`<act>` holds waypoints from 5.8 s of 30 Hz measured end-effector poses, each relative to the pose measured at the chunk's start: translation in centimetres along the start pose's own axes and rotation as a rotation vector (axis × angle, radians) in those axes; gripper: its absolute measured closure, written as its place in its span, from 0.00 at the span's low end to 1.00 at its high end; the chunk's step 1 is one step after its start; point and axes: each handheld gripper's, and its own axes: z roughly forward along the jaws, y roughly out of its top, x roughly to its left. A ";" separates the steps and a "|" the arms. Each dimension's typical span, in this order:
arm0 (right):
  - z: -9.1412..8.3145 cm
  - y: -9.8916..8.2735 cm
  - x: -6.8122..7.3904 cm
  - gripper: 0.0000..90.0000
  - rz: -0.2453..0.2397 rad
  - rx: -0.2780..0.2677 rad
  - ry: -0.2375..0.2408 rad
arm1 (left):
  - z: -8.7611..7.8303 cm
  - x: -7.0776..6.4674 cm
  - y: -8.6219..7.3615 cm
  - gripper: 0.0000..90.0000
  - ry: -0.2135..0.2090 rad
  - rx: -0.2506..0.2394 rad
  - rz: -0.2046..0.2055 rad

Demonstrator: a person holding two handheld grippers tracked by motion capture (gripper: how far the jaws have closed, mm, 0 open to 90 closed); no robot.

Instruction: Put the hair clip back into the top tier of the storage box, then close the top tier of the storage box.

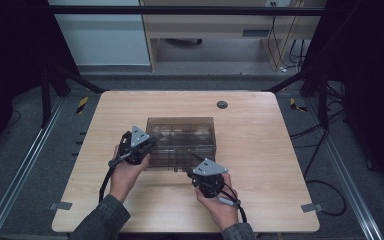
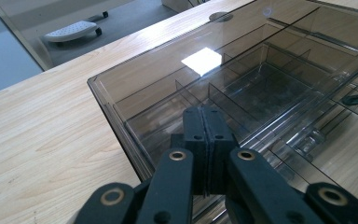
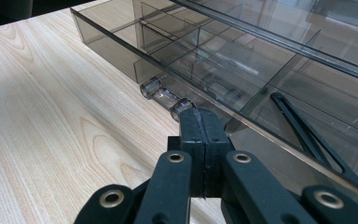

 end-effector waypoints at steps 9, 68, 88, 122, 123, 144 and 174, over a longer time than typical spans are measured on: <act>0.1 0.1 -0.1 1.00 0.002 0.000 -0.003 | 0.0 0.1 0.0 0.99 -0.001 0.002 0.001; 1.3 0.9 -1.5 1.00 0.021 -0.009 -0.028 | -0.1 0.0 0.0 0.99 -0.001 0.004 -0.002; 1.8 1.4 -1.7 1.00 0.020 -0.016 -0.033 | -0.1 0.0 0.0 0.99 -0.003 -0.001 -0.006; 3.4 2.2 -2.9 1.00 0.042 -0.015 -0.059 | -0.3 0.0 -0.1 0.99 -0.005 0.004 0.002; 3.4 2.2 -2.9 1.00 0.044 -0.014 -0.058 | -0.3 0.0 -0.1 0.99 -0.004 0.004 0.003; 3.9 2.3 -3.3 1.00 0.053 -0.014 -0.065 | -0.3 -0.1 -0.1 0.98 -0.003 -0.004 -0.002; 1.9 2.4 -2.9 0.93 0.038 -0.036 -0.049 | -2.5 -0.2 -0.5 0.87 0.003 -0.068 -0.002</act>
